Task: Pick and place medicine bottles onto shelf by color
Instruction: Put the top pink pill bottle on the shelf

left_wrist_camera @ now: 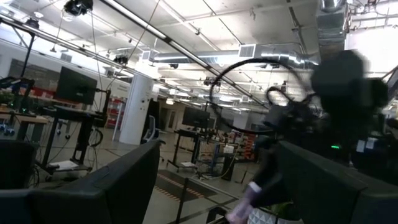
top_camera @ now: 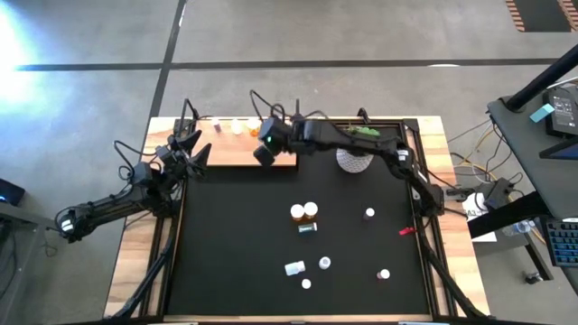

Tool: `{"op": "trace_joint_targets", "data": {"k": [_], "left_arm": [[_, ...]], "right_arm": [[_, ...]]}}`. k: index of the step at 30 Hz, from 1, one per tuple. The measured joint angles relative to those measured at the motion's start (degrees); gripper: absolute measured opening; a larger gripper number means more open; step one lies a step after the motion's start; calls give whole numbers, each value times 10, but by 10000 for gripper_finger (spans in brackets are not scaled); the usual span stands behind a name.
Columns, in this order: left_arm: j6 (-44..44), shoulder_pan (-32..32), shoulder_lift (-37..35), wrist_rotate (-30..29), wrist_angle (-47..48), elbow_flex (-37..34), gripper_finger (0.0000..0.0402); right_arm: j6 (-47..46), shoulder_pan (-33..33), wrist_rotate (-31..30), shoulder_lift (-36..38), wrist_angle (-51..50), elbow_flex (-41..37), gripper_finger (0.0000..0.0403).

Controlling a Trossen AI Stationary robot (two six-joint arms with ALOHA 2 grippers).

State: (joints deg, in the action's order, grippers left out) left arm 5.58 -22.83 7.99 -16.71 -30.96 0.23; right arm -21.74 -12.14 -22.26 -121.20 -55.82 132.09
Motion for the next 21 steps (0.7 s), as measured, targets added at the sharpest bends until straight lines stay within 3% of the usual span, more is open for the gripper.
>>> {"op": "trace_joint_targets", "data": {"k": [10,21], "left_arm": [[0,0,1,0,0,0,306],[0,0,1,0,0,0,306]], "right_arm": [[67,-83,109,-12,29,-23,109],[99,-79,118,-65,16,-11,109]]}}
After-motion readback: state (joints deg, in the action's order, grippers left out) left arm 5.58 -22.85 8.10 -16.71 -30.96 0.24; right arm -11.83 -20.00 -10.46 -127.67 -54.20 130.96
